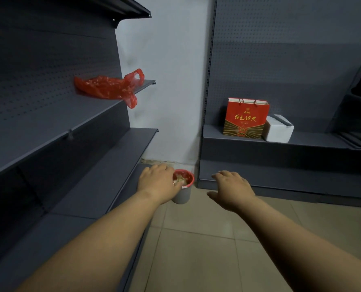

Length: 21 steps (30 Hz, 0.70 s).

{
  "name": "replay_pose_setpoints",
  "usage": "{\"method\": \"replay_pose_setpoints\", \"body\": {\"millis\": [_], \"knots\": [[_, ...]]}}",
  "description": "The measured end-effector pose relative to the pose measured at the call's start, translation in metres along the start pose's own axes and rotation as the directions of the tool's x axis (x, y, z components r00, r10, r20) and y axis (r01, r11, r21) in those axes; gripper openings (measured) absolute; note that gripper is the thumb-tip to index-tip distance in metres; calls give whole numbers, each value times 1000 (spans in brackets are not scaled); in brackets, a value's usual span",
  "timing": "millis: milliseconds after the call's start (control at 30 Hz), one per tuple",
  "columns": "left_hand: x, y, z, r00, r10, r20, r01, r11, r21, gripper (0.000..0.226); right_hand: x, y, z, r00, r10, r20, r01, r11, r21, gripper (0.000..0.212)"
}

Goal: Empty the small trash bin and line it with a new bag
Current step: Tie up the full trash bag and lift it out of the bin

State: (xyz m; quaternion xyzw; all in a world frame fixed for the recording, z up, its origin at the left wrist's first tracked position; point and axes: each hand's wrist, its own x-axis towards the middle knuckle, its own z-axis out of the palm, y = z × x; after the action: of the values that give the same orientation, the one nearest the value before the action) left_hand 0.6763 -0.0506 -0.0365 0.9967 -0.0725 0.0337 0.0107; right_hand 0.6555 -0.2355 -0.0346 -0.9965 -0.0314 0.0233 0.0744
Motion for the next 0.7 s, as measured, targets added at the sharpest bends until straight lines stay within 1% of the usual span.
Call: {"method": "replay_pose_setpoints", "body": {"millis": [133,333,567,700], "knots": [[49,-8,8,999,-26,22,25,999,23,60,47,6,2,1000,-17,11,17,1000,3,58],[131,-24,29,999,-2,38,-1,997,79,58,128,13,8,1000,-16,7,16,1000,26,52],[261,-53,47,1000,18,22,-20,997,70,54,262,11,12,1000,-18,21,17,1000,9,61],[341,-72,52,998,62,31,-65,995,79,52,345,9,4,1000,-3,20,3,1000,8,61]]}}
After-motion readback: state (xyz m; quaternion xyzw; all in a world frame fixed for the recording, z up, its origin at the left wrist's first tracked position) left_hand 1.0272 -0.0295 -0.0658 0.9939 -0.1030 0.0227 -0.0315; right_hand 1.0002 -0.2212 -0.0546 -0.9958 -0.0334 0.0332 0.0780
